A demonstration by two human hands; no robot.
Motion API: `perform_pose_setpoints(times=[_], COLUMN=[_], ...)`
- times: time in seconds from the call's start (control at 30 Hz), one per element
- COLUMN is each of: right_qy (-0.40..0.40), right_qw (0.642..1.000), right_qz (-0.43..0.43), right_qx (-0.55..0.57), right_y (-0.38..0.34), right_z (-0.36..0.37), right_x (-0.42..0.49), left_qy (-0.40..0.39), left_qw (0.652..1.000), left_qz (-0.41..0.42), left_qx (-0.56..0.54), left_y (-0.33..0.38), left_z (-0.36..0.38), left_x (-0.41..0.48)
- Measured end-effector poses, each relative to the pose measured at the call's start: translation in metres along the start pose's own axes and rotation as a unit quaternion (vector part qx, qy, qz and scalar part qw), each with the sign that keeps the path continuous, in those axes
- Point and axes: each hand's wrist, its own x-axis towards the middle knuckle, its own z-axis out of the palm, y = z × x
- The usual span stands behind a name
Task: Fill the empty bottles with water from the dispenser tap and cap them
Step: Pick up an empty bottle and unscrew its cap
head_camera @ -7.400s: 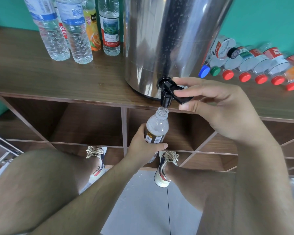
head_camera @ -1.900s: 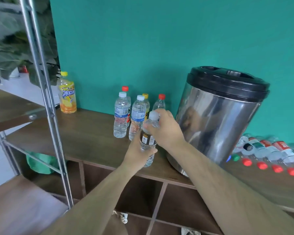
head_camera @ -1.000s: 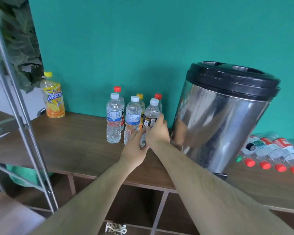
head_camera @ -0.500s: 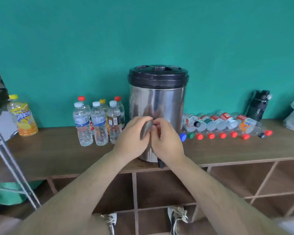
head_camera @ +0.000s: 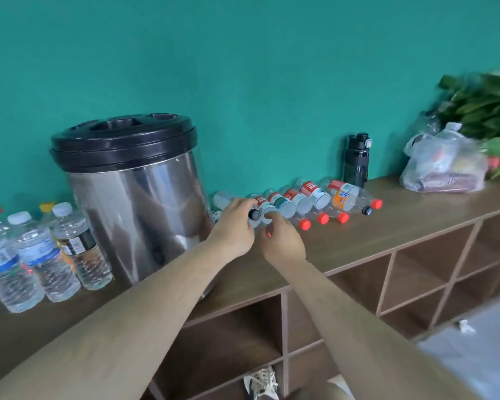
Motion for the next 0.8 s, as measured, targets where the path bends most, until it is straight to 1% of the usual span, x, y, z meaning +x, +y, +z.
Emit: perform_pose_setpoints(times=[0.13,0.27,0.37,0.47,0.57,0.7,0.8], right_qy=[-0.035,-0.038,-0.041,-0.007,0.032,0.077,0.103], right_qw=[0.999,0.998,0.998,1.0,0.999,0.995,0.989], right_qz=[0.019,-0.011,-0.009,-0.014,-0.03,-0.068,-0.107], right_qx=[-0.008,-0.044,-0.035,-0.008,0.009,0.01,0.002], right_y=[0.02,0.025,0.023,0.02,0.015,0.0,-0.017], right_z=[0.018,0.044,0.061,0.062,0.041,-0.021,-0.081], right_x=[0.055,0.084,0.091,0.092,0.085,0.054,0.01], left_qy=[-0.037,-0.025,-0.019,-0.011,-0.007,0.012,0.015], left_qw=[0.996,0.992,0.992,0.994,0.997,0.999,0.994], left_qz=[-0.062,-0.108,-0.113,-0.098,-0.061,0.008,0.073], left_qx=[0.046,0.057,0.05,0.052,0.051,0.043,0.083], left_y=[-0.018,-0.031,-0.034,-0.035,-0.026,0.002,0.026], left_z=[0.019,0.031,0.035,0.032,0.018,-0.014,-0.041], left_x=[0.044,0.068,0.073,0.068,0.06,0.044,0.021])
